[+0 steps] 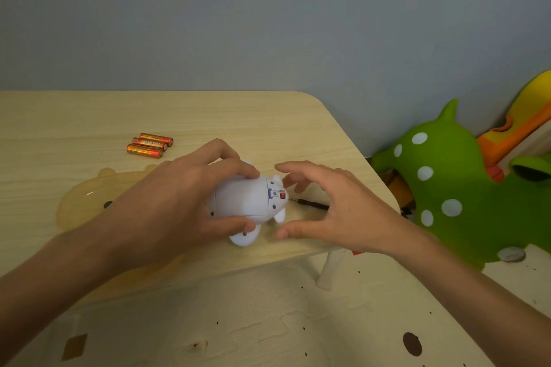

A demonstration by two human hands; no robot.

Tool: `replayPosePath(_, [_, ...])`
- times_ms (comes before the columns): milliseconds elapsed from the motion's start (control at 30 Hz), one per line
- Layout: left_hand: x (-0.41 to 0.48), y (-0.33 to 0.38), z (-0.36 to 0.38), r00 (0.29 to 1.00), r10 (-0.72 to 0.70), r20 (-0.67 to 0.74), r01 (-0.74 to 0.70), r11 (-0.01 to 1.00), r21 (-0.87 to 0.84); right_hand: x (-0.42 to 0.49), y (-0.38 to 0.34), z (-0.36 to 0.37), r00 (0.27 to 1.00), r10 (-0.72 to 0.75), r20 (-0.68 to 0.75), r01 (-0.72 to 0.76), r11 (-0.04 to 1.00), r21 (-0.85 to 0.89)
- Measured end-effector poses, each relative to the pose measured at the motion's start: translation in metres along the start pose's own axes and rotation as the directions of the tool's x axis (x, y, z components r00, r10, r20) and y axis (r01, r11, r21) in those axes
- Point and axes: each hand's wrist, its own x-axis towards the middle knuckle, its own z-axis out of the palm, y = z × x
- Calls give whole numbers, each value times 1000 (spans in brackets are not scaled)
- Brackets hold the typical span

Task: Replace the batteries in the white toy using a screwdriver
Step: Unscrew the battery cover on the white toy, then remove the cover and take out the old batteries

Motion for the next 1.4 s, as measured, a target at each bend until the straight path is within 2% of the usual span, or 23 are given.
replayPosePath(167, [-3,8,-3,998,20,63,-17,999,-39,6,-3,4,995,-86,-58,91,992,88])
replayPosePath(367, [1,21,-1,973,115,198,-161,959,235,4,-9,-1,979,-181,-92,191,976,105])
replayPosePath(567, [16,29,-14,956,78,282,-154,954,256,3,-13,-4,980,-188,-68,195,975,111])
replayPosePath(700, [22,32,-20,943,55,329,-129,970,208,0,-13,-7,978,-189,-85,199,972,128])
replayPosePath(833, [26,35,-24,941,90,325,-160,967,197,0,-16,-8,977,-199,-78,208,971,118])
replayPosePath(1000, [25,15,-37,971,72,230,-58,996,-65,-2,-10,-8,975,-209,-70,217,964,150])
replayPosePath(1100, [32,9,-44,995,27,91,-8,979,-203,-3,-7,-8,975,-209,-73,217,966,141])
replayPosePath(1167, [44,1,-42,998,-56,20,58,992,-110,-3,-6,-7,975,-210,-69,218,965,146])
replayPosePath(1233, [57,-12,-34,992,-125,0,124,989,76,-3,-5,-6,975,-213,-57,219,964,151])
replayPosePath(1300, [66,-23,-21,989,-144,46,133,973,190,-5,-3,-6,977,-204,-54,210,967,145])
replayPosePath(1400, [73,-32,-5,969,-175,173,136,967,214,-7,-1,-7,981,-192,-40,196,970,147])
